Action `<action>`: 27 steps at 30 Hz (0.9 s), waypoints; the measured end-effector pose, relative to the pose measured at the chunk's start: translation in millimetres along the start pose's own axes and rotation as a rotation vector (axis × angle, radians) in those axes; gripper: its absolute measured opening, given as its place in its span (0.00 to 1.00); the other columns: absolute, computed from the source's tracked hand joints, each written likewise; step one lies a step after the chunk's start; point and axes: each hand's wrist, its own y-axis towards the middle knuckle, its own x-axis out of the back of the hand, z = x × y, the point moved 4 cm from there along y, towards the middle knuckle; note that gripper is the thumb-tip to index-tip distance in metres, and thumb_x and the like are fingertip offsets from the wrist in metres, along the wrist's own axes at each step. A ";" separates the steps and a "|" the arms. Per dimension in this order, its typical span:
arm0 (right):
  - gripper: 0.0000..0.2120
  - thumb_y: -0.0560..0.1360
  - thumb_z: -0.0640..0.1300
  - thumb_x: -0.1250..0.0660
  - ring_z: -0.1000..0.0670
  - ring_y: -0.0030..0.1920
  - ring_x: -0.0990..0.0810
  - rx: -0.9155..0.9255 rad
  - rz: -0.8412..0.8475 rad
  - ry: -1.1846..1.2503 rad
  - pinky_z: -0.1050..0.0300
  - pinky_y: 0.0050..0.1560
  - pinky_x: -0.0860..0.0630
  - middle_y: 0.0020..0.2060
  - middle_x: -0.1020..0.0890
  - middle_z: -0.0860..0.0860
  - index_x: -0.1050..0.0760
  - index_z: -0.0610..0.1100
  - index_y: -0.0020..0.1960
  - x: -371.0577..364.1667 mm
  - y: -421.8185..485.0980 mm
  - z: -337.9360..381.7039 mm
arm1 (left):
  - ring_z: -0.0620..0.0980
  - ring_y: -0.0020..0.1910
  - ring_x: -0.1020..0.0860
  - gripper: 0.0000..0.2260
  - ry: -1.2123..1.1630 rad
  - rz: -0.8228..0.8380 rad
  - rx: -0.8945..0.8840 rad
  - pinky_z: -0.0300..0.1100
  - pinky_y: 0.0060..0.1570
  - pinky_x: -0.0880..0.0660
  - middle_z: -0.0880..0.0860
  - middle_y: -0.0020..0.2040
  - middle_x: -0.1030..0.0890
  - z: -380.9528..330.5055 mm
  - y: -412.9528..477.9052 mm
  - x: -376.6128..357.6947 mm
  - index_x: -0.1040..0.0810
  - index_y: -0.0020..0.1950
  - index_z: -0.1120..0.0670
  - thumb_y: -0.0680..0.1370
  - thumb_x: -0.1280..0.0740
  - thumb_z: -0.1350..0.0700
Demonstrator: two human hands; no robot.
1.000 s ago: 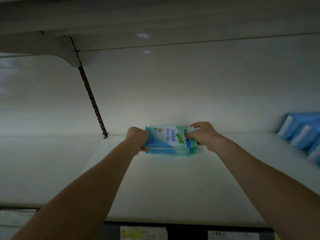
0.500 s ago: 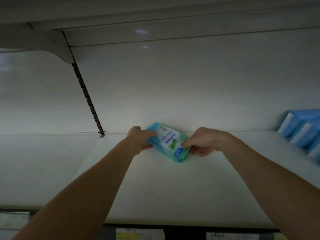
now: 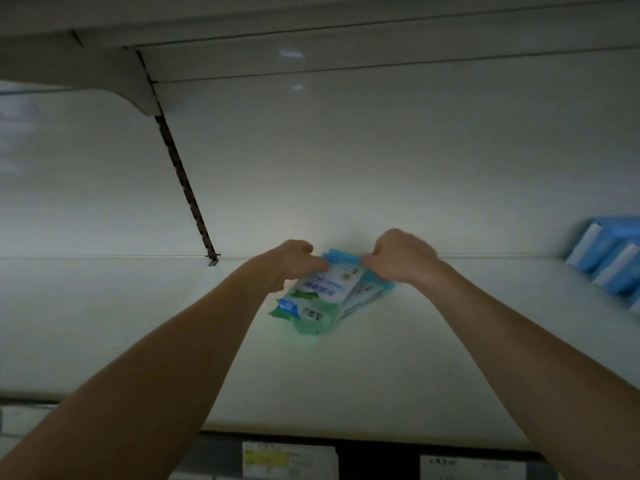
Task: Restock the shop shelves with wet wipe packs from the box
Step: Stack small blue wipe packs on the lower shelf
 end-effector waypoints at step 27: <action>0.08 0.76 0.44 0.33 0.54 0.30 0.20 -0.176 0.419 0.350 0.65 0.29 0.30 0.34 0.17 0.48 0.24 0.39 0.48 -12.7 -17.7 -31.2 | 0.57 0.64 0.27 0.39 -0.064 -0.236 -0.101 0.50 0.61 0.26 0.57 0.68 0.30 -1.6 0.2 -2.6 0.44 0.77 0.53 0.72 0.25 0.59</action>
